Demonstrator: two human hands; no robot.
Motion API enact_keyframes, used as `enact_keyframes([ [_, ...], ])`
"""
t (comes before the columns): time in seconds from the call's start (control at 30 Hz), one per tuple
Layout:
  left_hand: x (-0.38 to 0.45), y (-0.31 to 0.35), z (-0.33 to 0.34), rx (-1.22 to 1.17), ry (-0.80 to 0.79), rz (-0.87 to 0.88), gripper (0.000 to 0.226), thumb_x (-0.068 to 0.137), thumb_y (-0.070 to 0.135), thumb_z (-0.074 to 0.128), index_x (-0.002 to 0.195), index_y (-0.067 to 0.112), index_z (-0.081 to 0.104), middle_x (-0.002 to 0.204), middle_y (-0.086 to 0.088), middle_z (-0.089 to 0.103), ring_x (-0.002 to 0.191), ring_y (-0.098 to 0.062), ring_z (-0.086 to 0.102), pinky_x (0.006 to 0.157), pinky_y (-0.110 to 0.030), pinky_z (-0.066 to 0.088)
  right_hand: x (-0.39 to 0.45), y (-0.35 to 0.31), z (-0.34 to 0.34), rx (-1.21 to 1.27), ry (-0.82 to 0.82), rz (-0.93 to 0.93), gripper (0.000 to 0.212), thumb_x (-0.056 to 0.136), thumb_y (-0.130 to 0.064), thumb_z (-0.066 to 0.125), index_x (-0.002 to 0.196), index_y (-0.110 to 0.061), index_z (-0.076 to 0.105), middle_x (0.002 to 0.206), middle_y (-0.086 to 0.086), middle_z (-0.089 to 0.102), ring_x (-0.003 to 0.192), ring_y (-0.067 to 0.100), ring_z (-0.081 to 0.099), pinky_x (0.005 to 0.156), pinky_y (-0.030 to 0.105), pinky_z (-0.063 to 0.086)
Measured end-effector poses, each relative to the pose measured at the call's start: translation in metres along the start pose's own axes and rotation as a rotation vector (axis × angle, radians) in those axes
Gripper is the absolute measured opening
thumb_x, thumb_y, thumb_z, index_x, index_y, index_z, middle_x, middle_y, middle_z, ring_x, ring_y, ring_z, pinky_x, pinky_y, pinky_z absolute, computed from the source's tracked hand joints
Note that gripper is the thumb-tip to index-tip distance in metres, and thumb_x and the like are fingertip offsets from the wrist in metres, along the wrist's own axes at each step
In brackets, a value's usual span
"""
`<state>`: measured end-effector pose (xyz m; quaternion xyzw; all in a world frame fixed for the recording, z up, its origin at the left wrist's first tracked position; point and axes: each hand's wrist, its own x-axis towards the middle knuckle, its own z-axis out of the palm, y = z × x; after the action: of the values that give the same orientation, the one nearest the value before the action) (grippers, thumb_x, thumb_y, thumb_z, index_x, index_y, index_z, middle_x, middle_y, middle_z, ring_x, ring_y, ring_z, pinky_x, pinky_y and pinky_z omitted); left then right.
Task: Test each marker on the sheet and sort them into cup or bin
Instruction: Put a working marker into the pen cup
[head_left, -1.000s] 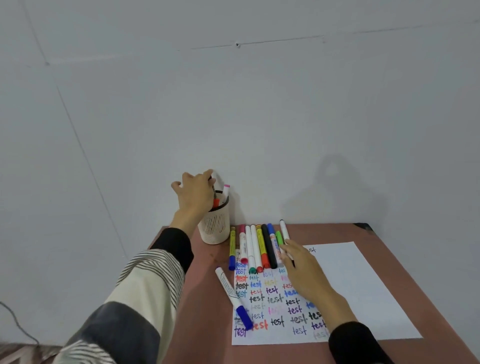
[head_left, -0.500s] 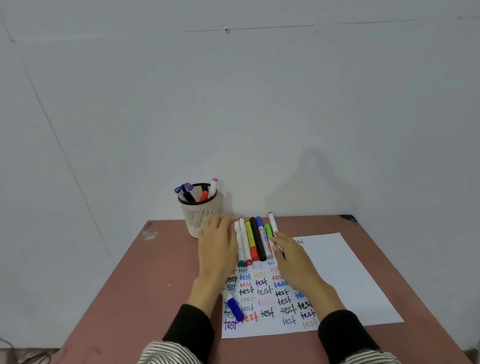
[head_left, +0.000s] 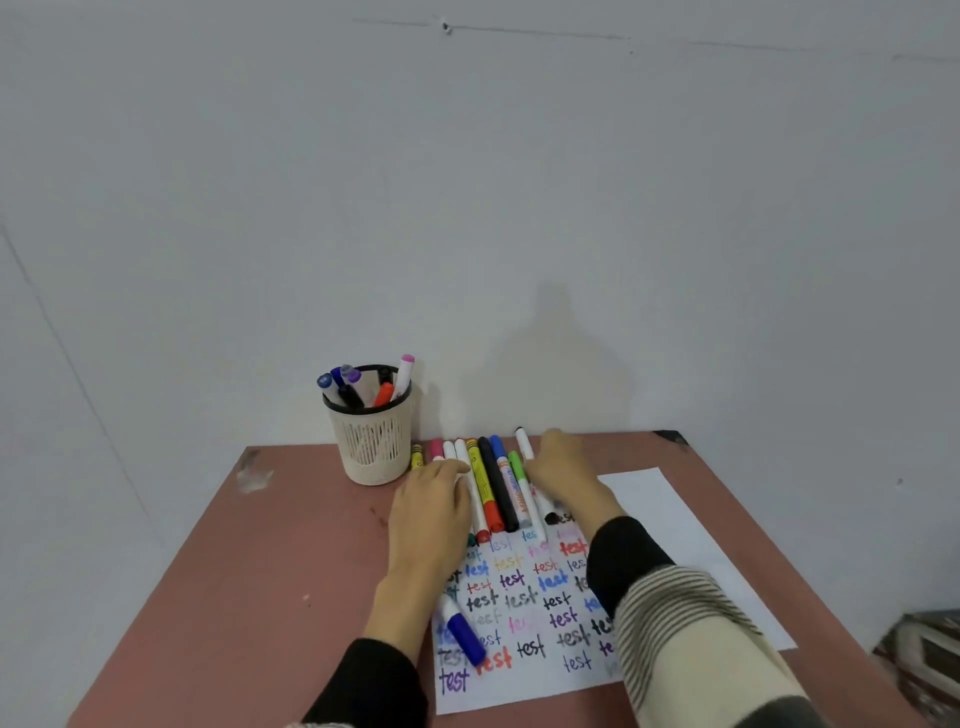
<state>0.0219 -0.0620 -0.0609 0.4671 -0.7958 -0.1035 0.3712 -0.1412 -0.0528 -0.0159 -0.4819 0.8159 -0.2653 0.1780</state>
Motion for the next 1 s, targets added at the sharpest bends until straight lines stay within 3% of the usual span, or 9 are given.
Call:
enact_keyframes([
  [0.17,0.001,0.0,-0.001,0.024,0.025,0.019,0.026,0.099,0.019,0.046,0.119,0.019,0.064,0.113,0.002,0.066,0.104,-0.015,0.058,0.091,-0.035,0.047,0.006,0.005,0.004,0.029,0.055,0.007,0.017,0.095,-0.021,0.057,0.1,-0.004,0.056,0.09,0.008,0.057,0.083,0.027,0.063,0.074,0.041,0.056],
  [0.27,0.001,0.003,-0.005,-0.013,0.064,0.048,0.028,0.099,0.02,0.049,0.125,0.019,0.06,0.119,0.001,0.064,0.109,-0.017,0.057,0.094,-0.037,0.046,-0.014,0.016,-0.011,0.199,0.118,-0.103,0.016,0.097,-0.019,0.055,0.106,-0.011,0.065,0.093,0.007,0.065,0.073,0.021,0.063,0.063,0.036,0.056],
  [0.37,0.002,0.003,-0.004,0.025,0.035,0.133,0.039,0.096,0.017,0.056,0.134,0.028,0.053,0.138,-0.001,0.052,0.122,-0.023,0.05,0.1,-0.042,0.043,-0.046,0.032,-0.028,0.365,-0.091,-0.201,0.016,0.091,-0.021,0.067,0.107,-0.018,0.07,0.097,0.0,0.069,0.061,0.01,0.061,0.051,0.021,0.048],
  [0.43,0.0,0.004,-0.003,0.125,-0.02,0.199,0.045,0.091,0.021,0.063,0.132,0.038,0.053,0.144,-0.001,0.045,0.125,-0.025,0.046,0.102,-0.046,0.041,-0.061,0.042,-0.036,0.473,-0.196,-0.195,0.015,0.084,-0.019,0.076,0.097,-0.015,0.071,0.09,0.002,0.071,0.057,0.014,0.064,0.046,0.021,0.044],
  [0.57,-0.005,0.006,-0.002,0.179,-0.01,0.288,0.028,0.085,0.022,0.07,0.108,0.038,0.065,0.122,0.008,0.061,0.111,-0.023,0.058,0.095,-0.052,0.042,-0.068,0.056,-0.048,0.61,-0.23,-0.164,0.026,0.075,-0.017,0.082,0.093,-0.004,0.068,0.083,0.01,0.073,0.063,0.023,0.067,0.048,0.026,0.048],
  [0.67,-0.005,0.005,-0.004,0.124,-0.01,0.261,0.023,0.095,0.026,0.058,0.115,0.035,0.064,0.111,0.017,0.064,0.106,-0.012,0.057,0.102,-0.049,0.034,-0.066,0.063,-0.056,1.075,-0.253,-0.135,0.028,0.082,-0.019,0.071,0.099,0.003,0.066,0.093,0.015,0.071,0.072,0.022,0.067,0.06,0.024,0.055],
  [0.73,-0.005,0.005,-0.004,0.079,-0.041,0.224,0.026,0.099,0.032,0.046,0.12,0.033,0.062,0.112,0.018,0.064,0.105,-0.009,0.054,0.105,-0.045,0.029,-0.065,0.065,-0.06,1.374,-0.201,-0.117,0.026,0.086,-0.022,0.064,0.095,0.002,0.066,0.083,0.012,0.067,0.065,0.015,0.062,0.057,0.021,0.053],
  [0.87,-0.008,0.01,-0.001,0.047,-0.125,0.263,0.029,0.102,0.029,0.038,0.123,0.027,0.058,0.112,0.016,0.059,0.102,-0.007,0.052,0.1,-0.037,0.031,-0.067,0.058,-0.039,1.264,-0.163,-0.034,0.022,0.083,-0.028,0.068,0.087,-0.009,0.059,0.058,0.0,0.046,0.042,0.008,0.04,0.038,0.015,0.033],
  [1.0,-0.015,0.02,0.002,-0.031,-0.234,0.3,0.031,0.104,0.035,0.027,0.12,0.026,0.052,0.103,0.016,0.047,0.091,-0.005,0.042,0.086,-0.029,0.033,-0.068,0.051,-0.024,1.129,-0.161,-0.013,0.031,0.091,-0.029,0.066,0.068,-0.018,0.048,0.05,-0.001,0.041,0.038,0.008,0.028,0.035,0.018,0.02],
])
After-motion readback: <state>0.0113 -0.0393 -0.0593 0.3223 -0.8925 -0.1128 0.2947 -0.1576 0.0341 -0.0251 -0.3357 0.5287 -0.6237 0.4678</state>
